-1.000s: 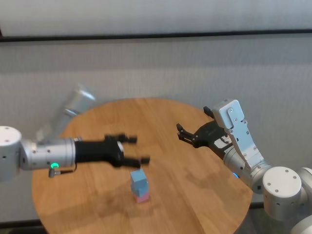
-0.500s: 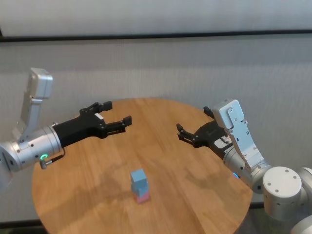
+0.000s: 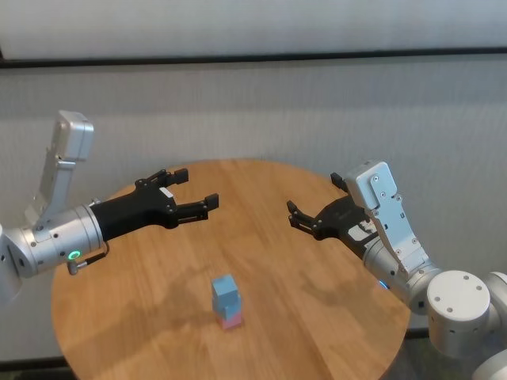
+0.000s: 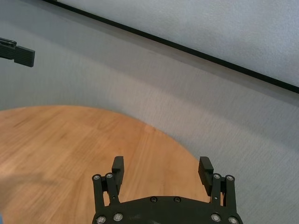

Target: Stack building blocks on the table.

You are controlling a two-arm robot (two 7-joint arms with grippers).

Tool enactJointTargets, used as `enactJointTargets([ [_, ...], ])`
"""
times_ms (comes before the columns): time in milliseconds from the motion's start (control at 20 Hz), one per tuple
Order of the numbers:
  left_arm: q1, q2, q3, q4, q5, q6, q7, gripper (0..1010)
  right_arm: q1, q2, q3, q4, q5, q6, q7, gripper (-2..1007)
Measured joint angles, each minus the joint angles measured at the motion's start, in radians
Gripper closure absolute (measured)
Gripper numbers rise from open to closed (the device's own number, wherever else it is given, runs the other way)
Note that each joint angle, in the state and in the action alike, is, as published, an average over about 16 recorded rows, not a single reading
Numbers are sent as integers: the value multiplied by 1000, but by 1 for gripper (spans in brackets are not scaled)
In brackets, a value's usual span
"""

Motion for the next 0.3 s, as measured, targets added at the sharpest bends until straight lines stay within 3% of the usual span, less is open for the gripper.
enactJointTargets([
  [300,-3,0,4,2,1,3,-5,7,0,0,0,0,0,0,0,1],
])
